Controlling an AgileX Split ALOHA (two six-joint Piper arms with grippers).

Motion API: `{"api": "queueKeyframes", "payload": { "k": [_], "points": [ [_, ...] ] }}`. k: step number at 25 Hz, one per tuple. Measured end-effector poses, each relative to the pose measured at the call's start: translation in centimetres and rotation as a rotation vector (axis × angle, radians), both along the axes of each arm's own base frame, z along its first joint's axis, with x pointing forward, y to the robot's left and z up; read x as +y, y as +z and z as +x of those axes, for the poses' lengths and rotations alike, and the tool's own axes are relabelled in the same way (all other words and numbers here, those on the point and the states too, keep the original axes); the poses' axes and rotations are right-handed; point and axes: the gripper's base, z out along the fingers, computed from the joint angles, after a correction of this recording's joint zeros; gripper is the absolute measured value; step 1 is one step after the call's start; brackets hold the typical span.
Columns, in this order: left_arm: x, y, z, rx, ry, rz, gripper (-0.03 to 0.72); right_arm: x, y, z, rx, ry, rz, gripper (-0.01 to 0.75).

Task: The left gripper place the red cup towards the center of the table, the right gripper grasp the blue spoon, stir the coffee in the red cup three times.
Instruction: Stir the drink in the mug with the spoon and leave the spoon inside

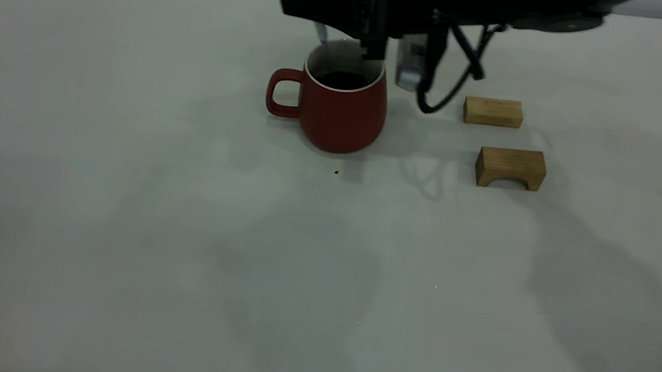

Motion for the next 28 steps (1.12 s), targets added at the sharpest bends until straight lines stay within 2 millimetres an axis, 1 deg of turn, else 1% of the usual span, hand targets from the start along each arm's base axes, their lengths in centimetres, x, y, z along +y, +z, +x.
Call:
{"api": "queueKeyframes", "payload": {
  "k": [2, 5, 7, 9, 12, 14, 16, 18, 20, 23, 25, 28],
  "points": [
    [0.0, 0.0, 0.0, 0.000, 0.000, 0.000, 0.551, -0.3, -0.2, 0.5, -0.010, -0.007, 0.005, 0.129],
    [0.0, 0.0, 0.0, 0.000, 0.000, 0.000, 0.551, -2.2, -0.7, 0.8, 0.019, -0.046, -0.003, 0.129],
    [0.0, 0.0, 0.0, 0.000, 0.000, 0.000, 0.551, -3.5, -1.0, 0.3, 0.060, -0.073, -0.020, 0.129],
    [0.0, 0.0, 0.0, 0.000, 0.000, 0.000, 0.551, -3.3, -0.6, -0.1, 0.067, -0.067, -0.023, 0.129],
    [0.0, 0.0, 0.0, 0.000, 0.000, 0.000, 0.551, -1.3, 0.3, -0.3, 0.061, -0.031, -0.008, 0.129],
    [0.0, 0.0, 0.0, 0.000, 0.000, 0.000, 0.551, 0.2, 0.8, -0.1, 0.049, -0.005, 0.011, 0.129],
    [0.0, 0.0, 0.0, 0.000, 0.000, 0.000, 0.551, 0.7, 0.9, 0.3, 0.036, 0.003, 0.023, 0.129],
    [0.0, 0.0, 0.0, 0.000, 0.000, 0.000, 0.551, 0.1, 0.8, 0.8, 0.031, -0.010, 0.022, 0.129],
    [0.0, 0.0, 0.0, 0.000, 0.000, 0.000, 0.551, -1.4, 0.6, 1.4, 0.035, -0.039, 0.017, 0.129],
    [0.0, 0.0, 0.0, 0.000, 0.000, 0.000, 0.551, -3.3, 0.5, 1.4, 0.065, -0.077, 0.007, 0.129],
    [0.0, 0.0, 0.0, 0.000, -0.001, 0.001, 0.551, -3.6, 0.4, 1.1, 0.085, -0.084, 0.006, 0.129],
    [0.0, 0.0, 0.0, 0.000, -0.001, 0.001, 0.551, -3.1, 0.3, 0.7, 0.093, -0.072, 0.004, 0.129]
  ]
}}
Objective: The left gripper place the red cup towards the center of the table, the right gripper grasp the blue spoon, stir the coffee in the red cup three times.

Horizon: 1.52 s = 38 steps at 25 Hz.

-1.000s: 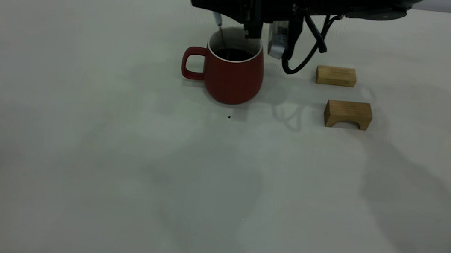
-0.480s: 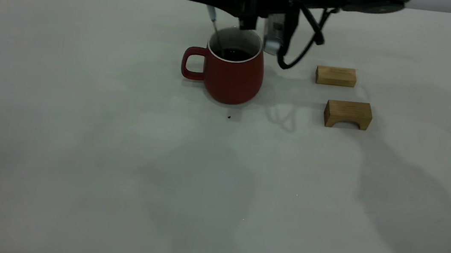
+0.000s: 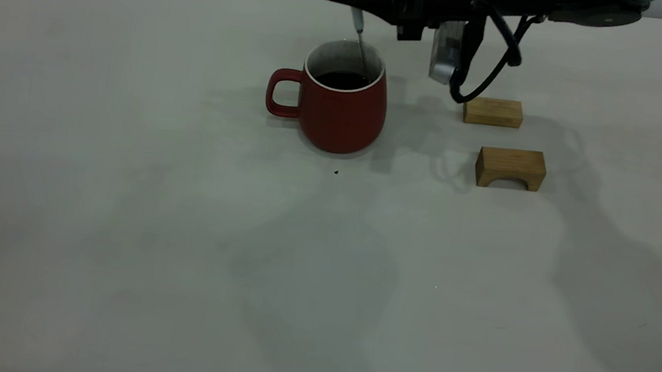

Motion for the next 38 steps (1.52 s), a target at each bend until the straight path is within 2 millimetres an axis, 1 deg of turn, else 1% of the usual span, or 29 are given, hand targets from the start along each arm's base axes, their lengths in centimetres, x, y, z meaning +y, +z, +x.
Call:
{"api": "queueKeyframes", "payload": {
  "k": [8, 10, 12, 14, 17, 19, 21, 23, 24, 25, 28, 30, 34, 36, 38],
  "points": [
    [0.0, 0.0, 0.0, 0.000, 0.000, 0.000, 0.551, 0.1, -0.2, -0.2, -0.001, 0.016, -0.014, 0.129],
    [0.0, 0.0, 0.0, 0.000, 0.000, 0.000, 0.551, 0.0, -0.4, -0.5, -0.033, 0.065, -0.059, 0.133],
    [0.0, 0.0, 0.0, 0.000, 0.000, 0.000, 0.551, 0.0, -0.4, -0.9, -0.103, 0.132, -0.116, 0.161],
    [0.0, 0.0, 0.0, 0.000, 0.000, 0.000, 0.551, -0.1, -0.1, -1.2, -0.201, 0.201, -0.167, 0.236],
    [0.0, 0.0, 0.0, 0.000, 0.000, 0.000, 0.551, -0.2, 1.0, -1.5, -0.442, 0.329, -0.243, 0.401],
    [0.0, 0.0, 0.0, 0.000, 0.000, 0.000, 0.551, -0.4, 2.2, -1.7, -0.612, 0.430, -0.298, 0.489],
    [0.0, 0.0, 0.0, 0.000, 0.000, 0.000, 0.551, -0.7, 3.3, -2.0, -0.758, 0.541, -0.352, 0.554],
    [0.0, 0.0, 0.0, 0.000, 0.000, 0.000, 0.551, -1.2, 4.7, -2.3, -0.901, 0.657, -0.408, 0.582],
    [0.0, 0.0, 0.0, 0.000, 0.000, 0.000, 0.551, -1.4, 5.5, -2.4, -0.975, 0.723, -0.439, 0.584],
    [0.0, 0.0, 0.0, 0.000, 0.000, 0.000, 0.551, -1.7, 6.2, -2.5, -1.029, 0.782, -0.470, 0.583],
    [0.0, 0.0, 0.0, 0.000, 0.000, 0.000, 0.551, -2.7, 9.6, -2.9, -1.209, 0.948, -0.570, 0.561],
    [0.0, 0.0, 0.0, 0.000, 0.000, 0.000, 0.551, -3.4, 12.8, -3.3, -1.329, 1.044, -0.642, 0.540],
    [0.0, 0.0, 0.0, 0.000, 0.001, -0.001, 0.551, -5.1, 19.5, -4.6, -1.503, 1.158, -0.794, 0.492],
    [0.0, 0.0, 0.0, 0.000, 0.001, -0.001, 0.551, -6.7, 22.0, -5.2, -1.529, 1.230, -0.916, 0.469],
    [0.0, 0.0, 0.0, 0.000, 0.001, -0.001, 0.551, -8.6, 24.5, -5.9, -1.502, 1.268, -1.064, 0.445]
  ]
}}
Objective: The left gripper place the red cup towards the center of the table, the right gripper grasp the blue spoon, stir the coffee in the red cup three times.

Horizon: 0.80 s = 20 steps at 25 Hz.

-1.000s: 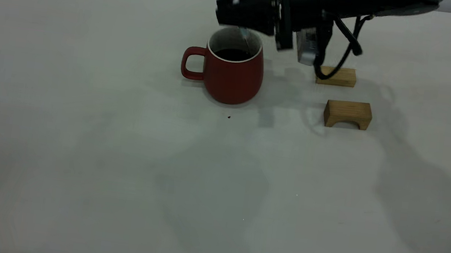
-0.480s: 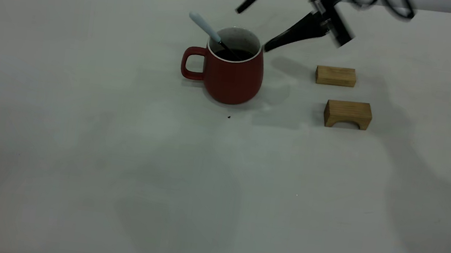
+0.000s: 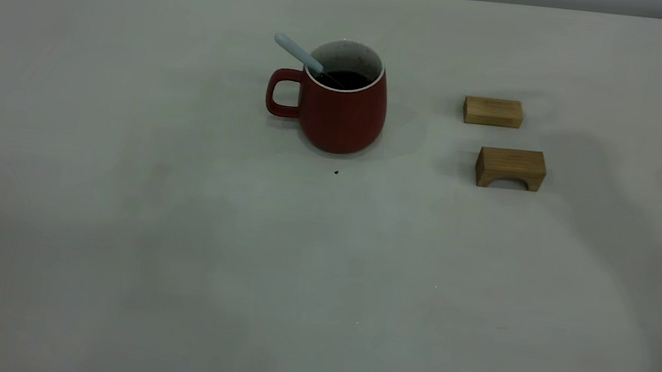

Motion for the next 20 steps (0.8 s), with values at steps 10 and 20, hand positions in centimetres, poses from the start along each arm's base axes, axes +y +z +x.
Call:
{"api": "queueKeyframes", "payload": {
  "k": [10, 20],
  "points": [
    [0.0, 0.0, 0.0, 0.000, -0.001, 0.001, 0.551, -7.6, 9.7, -10.1, -0.257, -0.214, -0.338, 0.326],
    [0.0, 0.0, 0.0, 0.000, -0.001, 0.001, 0.551, -10.6, 10.7, -28.5, -0.465, -0.258, -0.294, 0.229]
  ]
}}
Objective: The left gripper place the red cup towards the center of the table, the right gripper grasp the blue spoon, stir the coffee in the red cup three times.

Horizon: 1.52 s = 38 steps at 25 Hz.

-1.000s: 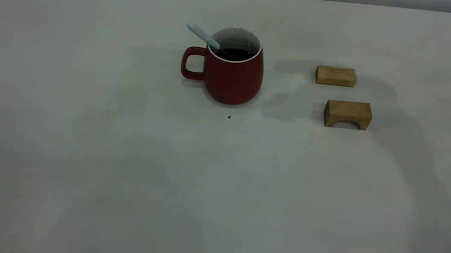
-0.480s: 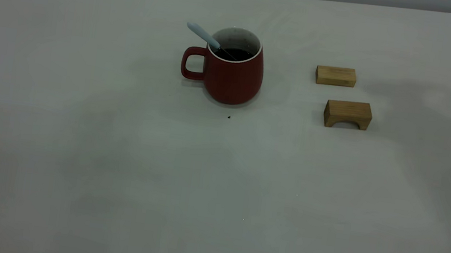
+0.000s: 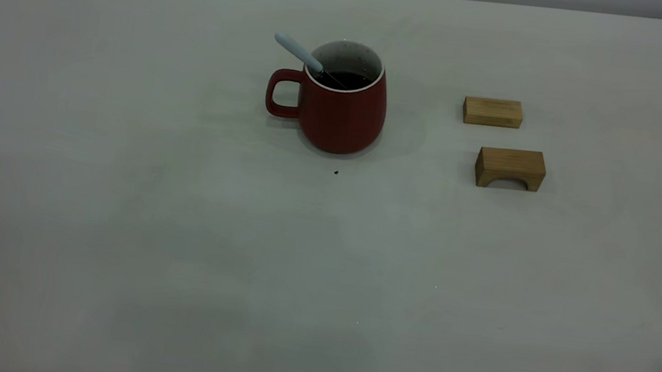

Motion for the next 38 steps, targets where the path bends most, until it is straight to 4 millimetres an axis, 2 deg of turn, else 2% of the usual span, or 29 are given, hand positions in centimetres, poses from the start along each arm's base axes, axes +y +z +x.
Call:
{"api": "queueKeyframes", "payload": {
  "k": [5, 8, 12, 17, 26, 38],
  "points": [
    [0.0, 0.0, 0.0, 0.000, 0.000, 0.000, 0.551, -0.2, -1.6, -7.5, -0.187, 0.047, 0.131, 0.228],
    [0.0, 0.0, 0.0, 0.000, 0.000, 0.000, 0.551, 0.0, -2.9, -10.3, -0.317, 0.068, 0.211, 0.228],
    [0.0, 0.0, 0.0, 0.000, 0.000, 0.000, 0.551, -0.1, -5.4, -12.1, -0.389, 0.005, 0.222, 0.231],
    [0.0, 0.0, 0.0, 0.000, 0.000, 0.000, 0.551, 0.0, -8.6, -13.3, -0.421, -0.047, 0.215, 0.236],
    [0.0, 0.0, 0.0, 0.000, 0.000, 0.000, 0.551, 0.0, -12.2, -12.1, -0.304, -0.063, 0.216, 0.238],
    [0.0, 0.0, 0.0, 0.000, 0.000, 0.000, 0.551, 0.0, -12.6, -12.1, -0.287, -0.066, 0.214, 0.237]
  ]
}}
